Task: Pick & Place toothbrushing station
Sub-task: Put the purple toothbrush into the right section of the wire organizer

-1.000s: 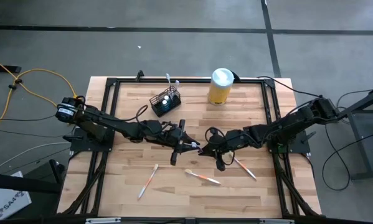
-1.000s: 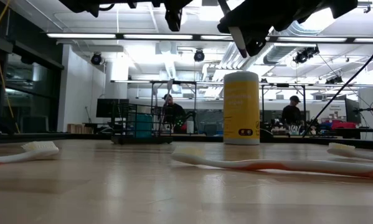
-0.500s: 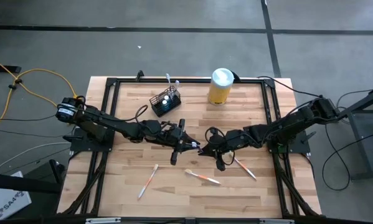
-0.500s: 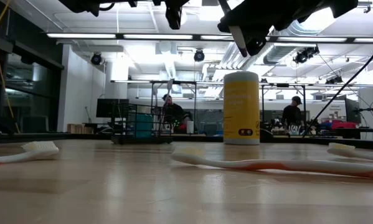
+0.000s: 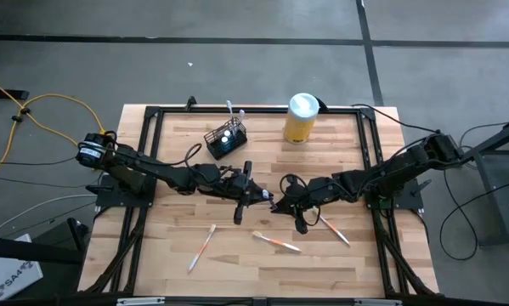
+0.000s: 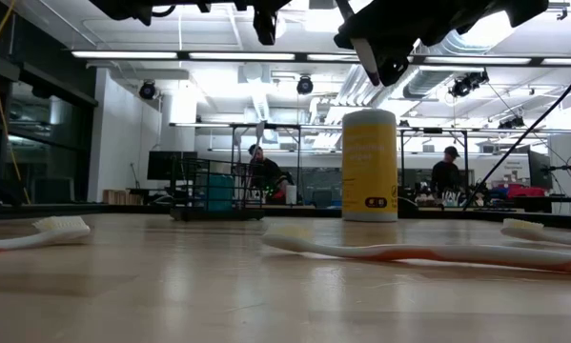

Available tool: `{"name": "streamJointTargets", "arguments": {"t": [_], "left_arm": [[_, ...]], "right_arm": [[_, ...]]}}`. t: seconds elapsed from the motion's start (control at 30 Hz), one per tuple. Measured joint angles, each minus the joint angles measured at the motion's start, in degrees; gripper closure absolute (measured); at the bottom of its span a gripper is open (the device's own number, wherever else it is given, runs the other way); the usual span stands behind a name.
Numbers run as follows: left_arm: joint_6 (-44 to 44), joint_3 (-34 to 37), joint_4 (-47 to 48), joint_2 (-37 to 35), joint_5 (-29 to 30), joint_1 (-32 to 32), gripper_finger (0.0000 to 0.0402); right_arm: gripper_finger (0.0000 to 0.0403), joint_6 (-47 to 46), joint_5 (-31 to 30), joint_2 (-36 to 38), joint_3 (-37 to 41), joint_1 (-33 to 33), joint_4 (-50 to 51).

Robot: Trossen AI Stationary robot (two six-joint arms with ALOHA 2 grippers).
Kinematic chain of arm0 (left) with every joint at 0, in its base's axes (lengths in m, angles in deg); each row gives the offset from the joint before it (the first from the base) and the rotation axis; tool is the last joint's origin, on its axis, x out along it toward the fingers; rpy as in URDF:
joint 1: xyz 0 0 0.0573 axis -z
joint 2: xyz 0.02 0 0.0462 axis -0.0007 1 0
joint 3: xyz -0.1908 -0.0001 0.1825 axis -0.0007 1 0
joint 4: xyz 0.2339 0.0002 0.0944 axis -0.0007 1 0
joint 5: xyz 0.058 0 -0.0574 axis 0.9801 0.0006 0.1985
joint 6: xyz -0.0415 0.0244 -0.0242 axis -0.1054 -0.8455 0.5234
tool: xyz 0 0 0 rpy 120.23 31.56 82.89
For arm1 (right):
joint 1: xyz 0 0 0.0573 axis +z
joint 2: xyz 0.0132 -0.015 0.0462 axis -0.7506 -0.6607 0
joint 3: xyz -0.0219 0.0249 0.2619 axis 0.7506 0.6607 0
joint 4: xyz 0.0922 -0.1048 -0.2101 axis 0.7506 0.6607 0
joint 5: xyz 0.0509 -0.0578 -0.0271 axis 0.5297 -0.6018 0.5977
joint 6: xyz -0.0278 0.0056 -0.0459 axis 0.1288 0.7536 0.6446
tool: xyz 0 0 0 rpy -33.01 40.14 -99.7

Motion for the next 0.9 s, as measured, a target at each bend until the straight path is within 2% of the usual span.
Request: {"name": "streamJointTargets", "arguments": {"t": [0.13, 0.4, 0.57, 0.73, 0.9], "left_arm": [[0.00, 0.00, -0.08, 0.00, 0.18, 0.00, 0.0395], [0.44, 0.00, 0.18, 0.00, 0.82, 0.01, 0.0396], [0.11, 0.02, 2.07, 0.00, 4.37, 0.69, 0.0396], [-1.91, 0.02, 2.51, 0.00, 7.79, 1.07, 0.0396], [-3.88, 0.04, 4.29, -0.54, 14.94, 0.44, 0.0396]], "right_arm": [[0.0369, -0.21, 0.03, 0.00, 0.00, 0.00, -0.32], [0.0241, 0.52, -3.51, 0.00, 0.02, -0.02, -1.32], [0.0184, 1.55, -4.06, 0.92, 0.04, -0.10, -1.56], [0.0163, 1.76, -8.55, 4.26, -0.04, 0.20, 2.88], [0.0163, 0.64, -11.16, 8.92, -0.03, 0.38, 9.42]]}}
